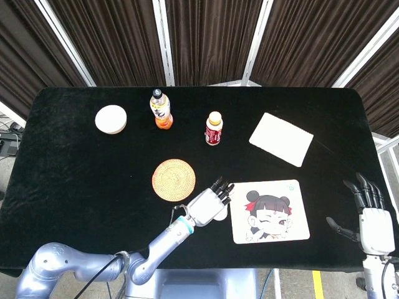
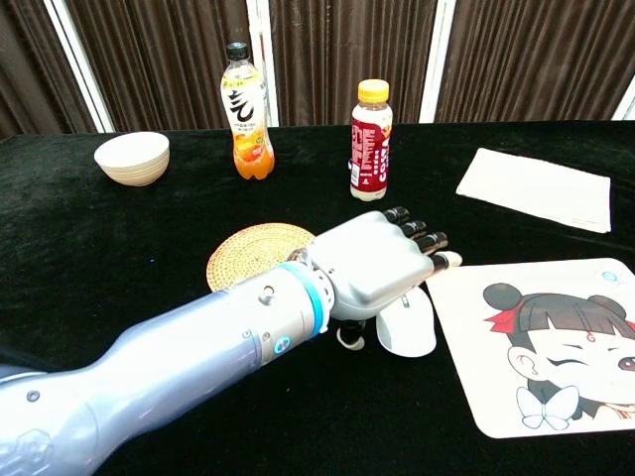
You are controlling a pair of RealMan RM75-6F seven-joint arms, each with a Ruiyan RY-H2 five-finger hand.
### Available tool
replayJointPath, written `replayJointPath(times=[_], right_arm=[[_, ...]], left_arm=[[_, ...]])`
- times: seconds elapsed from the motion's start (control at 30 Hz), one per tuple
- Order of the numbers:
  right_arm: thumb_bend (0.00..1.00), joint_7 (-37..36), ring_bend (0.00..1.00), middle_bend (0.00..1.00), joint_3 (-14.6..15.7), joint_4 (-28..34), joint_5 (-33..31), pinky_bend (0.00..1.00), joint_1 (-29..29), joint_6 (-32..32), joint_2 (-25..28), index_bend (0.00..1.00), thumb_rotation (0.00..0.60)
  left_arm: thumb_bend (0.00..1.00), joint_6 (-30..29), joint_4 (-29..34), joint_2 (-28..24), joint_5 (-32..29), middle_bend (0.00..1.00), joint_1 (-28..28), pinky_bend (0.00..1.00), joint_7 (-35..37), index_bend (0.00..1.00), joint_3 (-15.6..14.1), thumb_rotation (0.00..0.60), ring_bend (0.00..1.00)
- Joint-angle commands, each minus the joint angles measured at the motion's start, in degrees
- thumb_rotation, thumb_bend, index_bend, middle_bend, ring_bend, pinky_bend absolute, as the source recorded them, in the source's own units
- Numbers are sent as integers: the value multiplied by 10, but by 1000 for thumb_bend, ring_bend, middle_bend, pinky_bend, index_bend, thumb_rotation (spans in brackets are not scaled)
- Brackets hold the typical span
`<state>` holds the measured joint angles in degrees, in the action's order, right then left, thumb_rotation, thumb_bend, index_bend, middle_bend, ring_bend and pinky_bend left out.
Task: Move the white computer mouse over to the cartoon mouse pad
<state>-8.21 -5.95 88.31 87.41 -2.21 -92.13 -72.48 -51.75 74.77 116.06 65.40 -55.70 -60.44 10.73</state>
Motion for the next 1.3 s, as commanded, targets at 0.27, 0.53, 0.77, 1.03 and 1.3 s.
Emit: replayJointPath(times=[0.27, 0.53, 0.77, 1.03, 1.3], right_arm=[[137, 8, 0, 0, 2, -2, 7, 0, -1, 0, -4, 146, 600], [133, 27, 0, 0, 14, -7, 21, 0, -6, 10, -14, 146, 600], [124, 56, 0, 0, 23, -20, 41, 0, -13, 15, -28, 146, 600], [105, 81, 0, 0, 32, -37, 57, 0, -22, 25, -39, 146, 600], [43, 95, 0, 0, 34, -61, 96, 0, -56, 45, -43, 146, 600]], left_arm=[[77, -81, 72, -91, 16, 0, 55, 0, 35, 0, -19, 600, 0], [77, -188, 173, -251, 77, 0, 156, 0, 138, 0, -71, 600, 0], [72, -299, 204, -365, 164, 0, 262, 0, 280, 0, -148, 600, 0], [71, -442, 166, -419, 243, 0, 384, 0, 414, 0, -213, 600, 0], [72, -496, 94, -424, 248, 0, 461, 0, 501, 0, -222, 600, 0]])
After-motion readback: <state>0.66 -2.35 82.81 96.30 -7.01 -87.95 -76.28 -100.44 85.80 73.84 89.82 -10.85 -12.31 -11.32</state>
